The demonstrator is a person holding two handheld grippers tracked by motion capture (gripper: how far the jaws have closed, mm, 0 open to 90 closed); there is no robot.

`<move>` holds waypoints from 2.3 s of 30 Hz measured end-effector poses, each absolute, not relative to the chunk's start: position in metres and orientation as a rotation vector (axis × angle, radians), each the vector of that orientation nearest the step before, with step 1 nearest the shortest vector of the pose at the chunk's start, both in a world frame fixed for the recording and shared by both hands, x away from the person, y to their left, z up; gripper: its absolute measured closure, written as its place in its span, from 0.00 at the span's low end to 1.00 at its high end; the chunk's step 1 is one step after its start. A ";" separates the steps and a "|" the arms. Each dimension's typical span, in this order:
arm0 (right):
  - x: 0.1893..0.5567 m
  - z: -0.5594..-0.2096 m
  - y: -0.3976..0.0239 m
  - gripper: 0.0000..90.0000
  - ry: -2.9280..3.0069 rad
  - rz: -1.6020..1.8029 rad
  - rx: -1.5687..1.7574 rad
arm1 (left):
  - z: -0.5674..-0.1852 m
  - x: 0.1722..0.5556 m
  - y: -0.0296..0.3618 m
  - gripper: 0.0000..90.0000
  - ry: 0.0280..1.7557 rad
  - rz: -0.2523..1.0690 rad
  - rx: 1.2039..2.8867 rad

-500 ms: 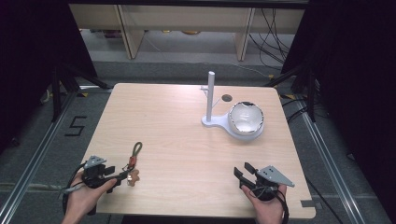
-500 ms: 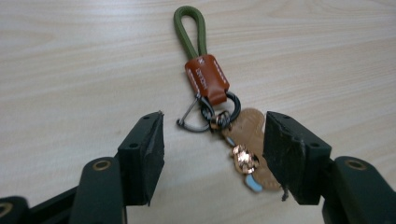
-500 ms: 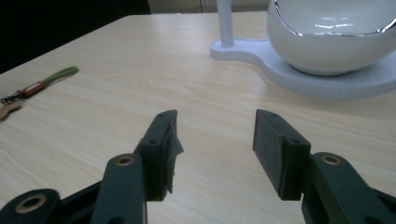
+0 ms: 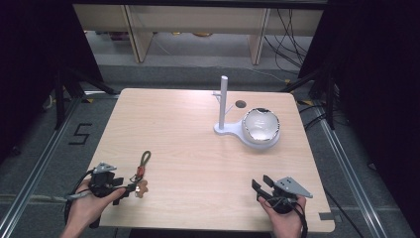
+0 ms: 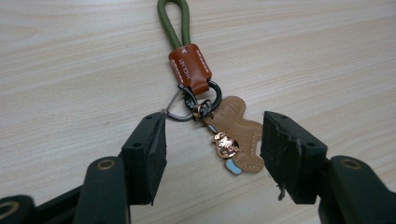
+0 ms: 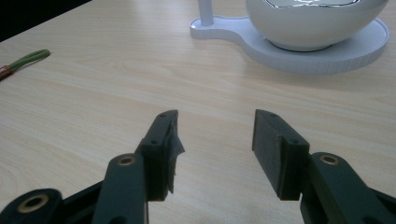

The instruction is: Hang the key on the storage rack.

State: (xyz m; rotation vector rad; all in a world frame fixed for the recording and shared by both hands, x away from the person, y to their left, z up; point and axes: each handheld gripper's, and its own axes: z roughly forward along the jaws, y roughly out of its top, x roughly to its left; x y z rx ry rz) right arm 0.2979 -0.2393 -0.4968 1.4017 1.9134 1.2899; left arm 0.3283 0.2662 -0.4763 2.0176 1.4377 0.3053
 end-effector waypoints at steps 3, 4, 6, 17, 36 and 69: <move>0.299 -0.498 -0.240 0.57 1.913 1.283 1.390 | -0.477 0.335 0.264 0.44 1.471 0.278 2.004; 0.300 -0.500 -0.240 0.57 1.914 1.280 1.372 | -0.476 0.337 0.264 0.44 1.484 0.274 2.002; 0.299 -0.500 -0.240 0.57 1.922 1.272 1.392 | -0.476 0.341 0.265 0.43 1.519 0.254 2.010; 0.300 -0.502 -0.234 0.57 1.959 1.293 1.400 | -0.477 0.359 0.262 0.43 1.607 0.203 2.073; 0.301 -0.505 -0.233 0.56 1.973 1.294 1.408 | -0.468 0.402 0.244 0.44 1.662 0.178 2.240; 0.300 -0.503 -0.235 0.55 1.988 1.267 1.416 | -0.483 0.433 0.216 0.57 1.710 0.142 2.374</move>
